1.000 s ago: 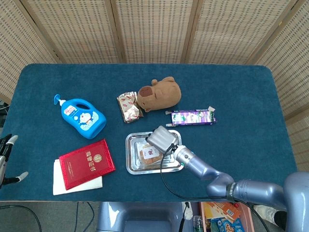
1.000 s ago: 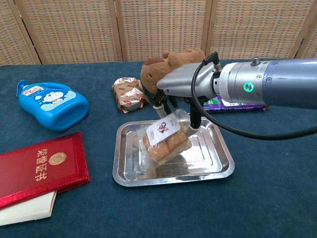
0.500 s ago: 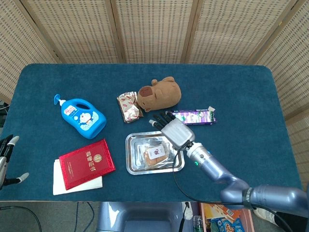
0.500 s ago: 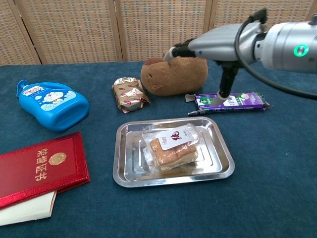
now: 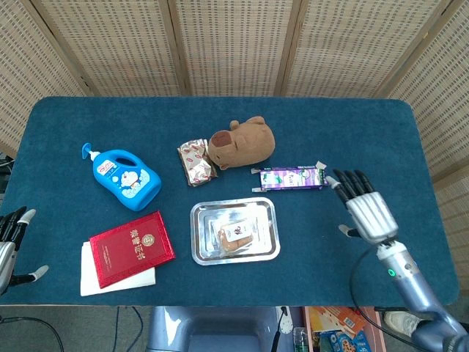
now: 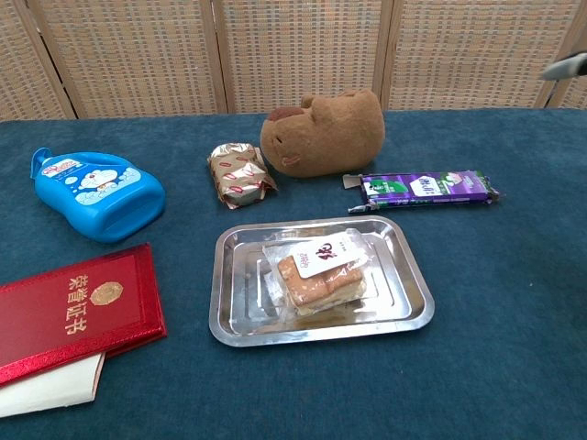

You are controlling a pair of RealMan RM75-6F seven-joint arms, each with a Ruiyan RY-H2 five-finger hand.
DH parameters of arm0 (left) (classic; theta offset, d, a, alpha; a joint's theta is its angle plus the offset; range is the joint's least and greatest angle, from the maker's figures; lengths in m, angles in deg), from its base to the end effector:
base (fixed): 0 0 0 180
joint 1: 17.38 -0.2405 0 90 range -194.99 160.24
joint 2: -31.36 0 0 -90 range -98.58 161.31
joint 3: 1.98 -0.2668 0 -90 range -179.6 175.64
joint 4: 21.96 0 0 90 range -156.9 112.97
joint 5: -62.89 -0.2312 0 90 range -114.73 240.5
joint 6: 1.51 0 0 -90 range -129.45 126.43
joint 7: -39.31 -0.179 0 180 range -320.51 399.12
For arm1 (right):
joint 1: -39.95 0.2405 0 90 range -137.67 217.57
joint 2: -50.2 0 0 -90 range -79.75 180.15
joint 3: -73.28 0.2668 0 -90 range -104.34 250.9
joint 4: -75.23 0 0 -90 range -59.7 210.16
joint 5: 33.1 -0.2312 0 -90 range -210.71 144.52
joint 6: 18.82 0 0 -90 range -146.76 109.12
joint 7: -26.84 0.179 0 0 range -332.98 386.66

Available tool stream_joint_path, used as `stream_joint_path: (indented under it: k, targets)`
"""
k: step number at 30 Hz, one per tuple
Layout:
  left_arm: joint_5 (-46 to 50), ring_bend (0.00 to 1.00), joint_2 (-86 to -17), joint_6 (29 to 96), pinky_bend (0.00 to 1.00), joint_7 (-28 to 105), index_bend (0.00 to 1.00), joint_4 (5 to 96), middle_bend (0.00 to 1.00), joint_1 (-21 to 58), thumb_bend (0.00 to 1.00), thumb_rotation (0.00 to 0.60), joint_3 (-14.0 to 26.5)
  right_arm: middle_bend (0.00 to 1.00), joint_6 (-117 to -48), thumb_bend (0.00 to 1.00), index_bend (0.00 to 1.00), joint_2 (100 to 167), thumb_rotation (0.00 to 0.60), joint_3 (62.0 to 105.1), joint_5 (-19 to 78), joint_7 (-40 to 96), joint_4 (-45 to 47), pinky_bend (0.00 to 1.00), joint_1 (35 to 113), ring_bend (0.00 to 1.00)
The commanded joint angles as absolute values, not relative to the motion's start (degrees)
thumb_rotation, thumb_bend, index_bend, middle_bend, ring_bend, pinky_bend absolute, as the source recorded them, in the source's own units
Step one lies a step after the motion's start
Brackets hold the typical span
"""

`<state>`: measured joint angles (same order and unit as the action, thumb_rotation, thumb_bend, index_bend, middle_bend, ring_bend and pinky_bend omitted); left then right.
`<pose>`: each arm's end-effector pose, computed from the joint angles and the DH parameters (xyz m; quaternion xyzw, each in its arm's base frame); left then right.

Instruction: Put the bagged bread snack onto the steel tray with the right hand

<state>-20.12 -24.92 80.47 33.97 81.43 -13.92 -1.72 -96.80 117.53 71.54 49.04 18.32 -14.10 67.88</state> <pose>-0.3194 0.1967 0.1566 -0.6028 -0.4234 -0.3316 0.5894 -0.2553 -0.3223 0.1016 0.7113 -0.2769 0.3844 0.5192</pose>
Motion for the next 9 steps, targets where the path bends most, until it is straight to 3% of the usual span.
stream_joint_path:
  k: [1,9]
  targets:
    - [-20.75,0.00,-24.96,81.01,0.00,33.89,0.00,81.57,0.00,-14.20,0.00,0.600,-1.98,0.00,-103.52,0.00,0.02,118.17,0.600,68.38,52.55,22.63,-10.40,0.00,61.21,0.00]
    - [-22.29,0.00,-25.20,81.95,0.00,33.60,0.00,81.43,0.00,-14.58,0.00,0.600,-2.46,0.00,-108.52,0.00,0.01,118.75,0.600,67.26,53.84,23.66,-11.60,0.00,54.79,0.00]
